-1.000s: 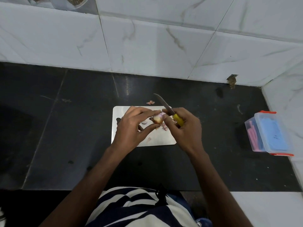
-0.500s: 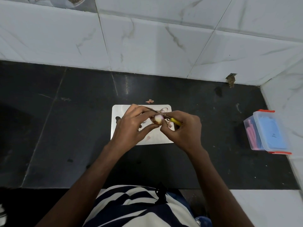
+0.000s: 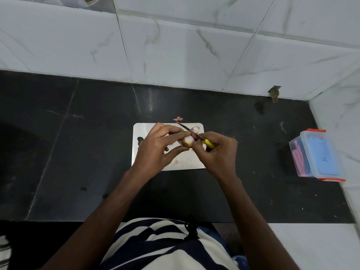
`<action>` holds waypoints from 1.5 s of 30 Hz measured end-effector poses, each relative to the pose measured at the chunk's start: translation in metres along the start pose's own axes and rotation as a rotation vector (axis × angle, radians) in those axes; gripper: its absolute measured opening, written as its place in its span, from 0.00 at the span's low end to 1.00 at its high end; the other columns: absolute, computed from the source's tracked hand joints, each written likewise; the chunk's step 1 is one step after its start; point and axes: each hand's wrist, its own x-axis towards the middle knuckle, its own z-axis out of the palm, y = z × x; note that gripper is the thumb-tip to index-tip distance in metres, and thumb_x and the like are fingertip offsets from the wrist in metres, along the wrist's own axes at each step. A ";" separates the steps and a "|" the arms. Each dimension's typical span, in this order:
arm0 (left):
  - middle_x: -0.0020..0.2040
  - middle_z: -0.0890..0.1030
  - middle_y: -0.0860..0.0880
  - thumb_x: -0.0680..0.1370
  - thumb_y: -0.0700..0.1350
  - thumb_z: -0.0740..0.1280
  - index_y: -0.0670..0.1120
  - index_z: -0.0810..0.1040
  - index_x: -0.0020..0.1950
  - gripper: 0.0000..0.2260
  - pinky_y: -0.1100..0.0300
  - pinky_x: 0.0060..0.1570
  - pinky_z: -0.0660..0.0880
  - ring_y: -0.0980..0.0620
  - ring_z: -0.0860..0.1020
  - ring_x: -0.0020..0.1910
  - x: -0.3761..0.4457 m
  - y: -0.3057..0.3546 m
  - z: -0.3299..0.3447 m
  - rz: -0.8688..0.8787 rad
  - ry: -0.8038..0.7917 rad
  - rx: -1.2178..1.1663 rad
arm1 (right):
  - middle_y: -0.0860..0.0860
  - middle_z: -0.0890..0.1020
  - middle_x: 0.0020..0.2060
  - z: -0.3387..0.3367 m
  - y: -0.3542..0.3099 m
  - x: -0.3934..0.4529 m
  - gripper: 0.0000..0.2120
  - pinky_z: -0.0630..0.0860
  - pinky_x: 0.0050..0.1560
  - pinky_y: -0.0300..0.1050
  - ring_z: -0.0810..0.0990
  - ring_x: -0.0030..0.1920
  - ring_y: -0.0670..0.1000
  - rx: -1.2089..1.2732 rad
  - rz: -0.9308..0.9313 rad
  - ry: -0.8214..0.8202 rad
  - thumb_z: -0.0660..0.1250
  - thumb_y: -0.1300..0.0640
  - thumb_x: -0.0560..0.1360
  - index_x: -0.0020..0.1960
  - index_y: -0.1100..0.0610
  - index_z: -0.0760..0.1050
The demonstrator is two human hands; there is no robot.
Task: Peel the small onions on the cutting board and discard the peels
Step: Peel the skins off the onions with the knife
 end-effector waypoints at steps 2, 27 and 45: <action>0.60 0.84 0.55 0.80 0.50 0.78 0.53 0.86 0.69 0.17 0.59 0.36 0.81 0.50 0.78 0.59 0.000 0.001 0.000 -0.015 0.000 -0.036 | 0.46 0.83 0.32 -0.002 0.001 0.000 0.04 0.72 0.33 0.44 0.78 0.31 0.47 0.029 0.023 -0.019 0.75 0.55 0.75 0.47 0.53 0.90; 0.56 0.88 0.60 0.84 0.54 0.70 0.56 0.88 0.60 0.09 0.63 0.40 0.78 0.56 0.83 0.57 0.006 0.040 -0.010 -0.524 -0.116 -0.455 | 0.47 0.83 0.32 -0.037 -0.003 0.015 0.05 0.68 0.32 0.38 0.73 0.29 0.51 0.257 0.051 -0.265 0.78 0.61 0.76 0.49 0.53 0.90; 0.41 0.81 0.59 0.83 0.49 0.74 0.50 0.89 0.57 0.06 0.72 0.30 0.68 0.66 0.77 0.37 0.015 0.064 -0.004 -0.433 0.003 0.002 | 0.43 0.87 0.39 -0.027 0.016 0.034 0.10 0.71 0.31 0.36 0.78 0.31 0.47 0.168 -0.011 -0.272 0.78 0.44 0.70 0.47 0.49 0.89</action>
